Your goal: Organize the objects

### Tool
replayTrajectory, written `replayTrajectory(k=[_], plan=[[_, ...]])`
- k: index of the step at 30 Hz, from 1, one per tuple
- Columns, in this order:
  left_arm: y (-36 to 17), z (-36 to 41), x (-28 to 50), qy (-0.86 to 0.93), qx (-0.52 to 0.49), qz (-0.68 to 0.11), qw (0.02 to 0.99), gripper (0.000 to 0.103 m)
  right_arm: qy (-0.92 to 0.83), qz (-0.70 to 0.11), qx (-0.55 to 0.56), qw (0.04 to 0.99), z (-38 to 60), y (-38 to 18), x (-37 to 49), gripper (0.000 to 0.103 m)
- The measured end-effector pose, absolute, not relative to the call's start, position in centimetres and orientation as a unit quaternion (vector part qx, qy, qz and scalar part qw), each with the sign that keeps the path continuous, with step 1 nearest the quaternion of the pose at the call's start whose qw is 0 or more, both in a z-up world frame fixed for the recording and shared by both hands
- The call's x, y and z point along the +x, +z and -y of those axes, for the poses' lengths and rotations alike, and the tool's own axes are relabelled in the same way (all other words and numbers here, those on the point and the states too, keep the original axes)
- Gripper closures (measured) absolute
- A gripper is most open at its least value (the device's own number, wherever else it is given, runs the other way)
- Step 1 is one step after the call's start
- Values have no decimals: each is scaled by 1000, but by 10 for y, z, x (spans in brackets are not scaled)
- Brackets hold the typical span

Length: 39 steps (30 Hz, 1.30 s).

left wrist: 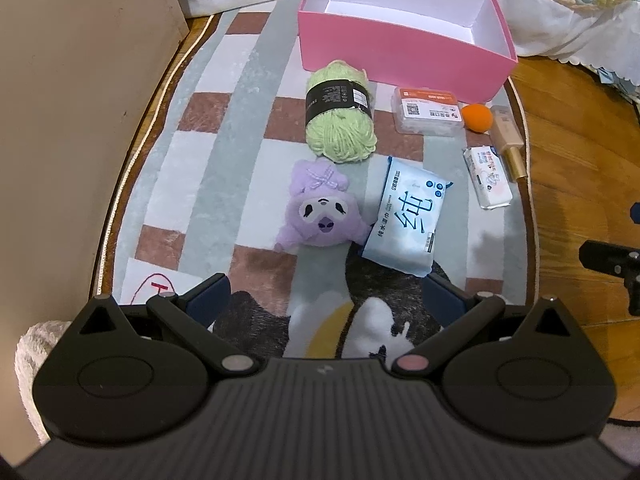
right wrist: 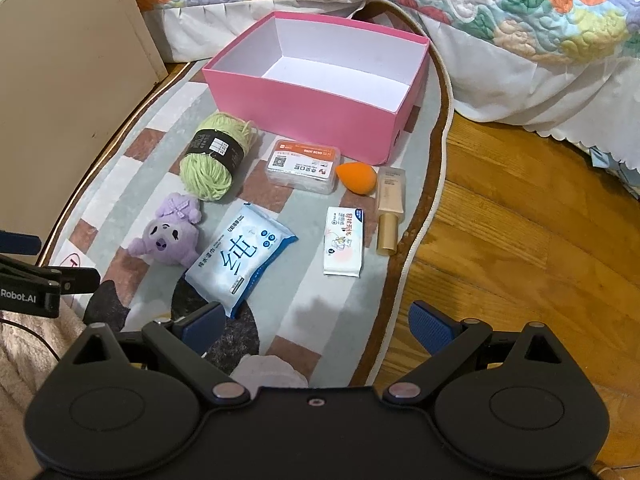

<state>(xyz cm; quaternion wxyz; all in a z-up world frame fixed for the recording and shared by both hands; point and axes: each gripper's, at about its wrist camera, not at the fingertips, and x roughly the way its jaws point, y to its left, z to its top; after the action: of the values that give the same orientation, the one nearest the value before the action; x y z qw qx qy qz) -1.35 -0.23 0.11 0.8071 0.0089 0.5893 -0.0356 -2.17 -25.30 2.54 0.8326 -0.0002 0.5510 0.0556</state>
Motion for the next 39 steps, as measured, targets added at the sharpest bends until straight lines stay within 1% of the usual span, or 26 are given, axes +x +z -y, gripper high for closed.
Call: replayTrajectory(k=[17, 22, 25, 27, 29, 32, 39], plan=[[8, 3, -18, -37, 15, -583, 812, 0, 62, -548, -6, 834, 249, 32, -25, 3], [17, 4, -16, -44, 30, -573, 818, 0, 65, -547, 0, 834, 252, 31, -23, 3], [21, 2, -10, -49, 27, -569, 820, 0, 73, -520, 27, 851, 262, 34, -22, 3], [25, 4, -5, -59, 29, -563, 824, 0, 94, -479, 44, 872, 266, 42, -24, 3], [28, 7, 2, -63, 37, -554, 829, 0, 149, -409, 51, 899, 270, 47, -31, 3], [24, 15, 13, -61, 63, -544, 835, 0, 184, -373, 100, 904, 274, 34, -29, 3], [-11, 36, 37, -88, 111, -532, 835, 0, 146, -458, 75, 874, 257, -22, -4, 3]])
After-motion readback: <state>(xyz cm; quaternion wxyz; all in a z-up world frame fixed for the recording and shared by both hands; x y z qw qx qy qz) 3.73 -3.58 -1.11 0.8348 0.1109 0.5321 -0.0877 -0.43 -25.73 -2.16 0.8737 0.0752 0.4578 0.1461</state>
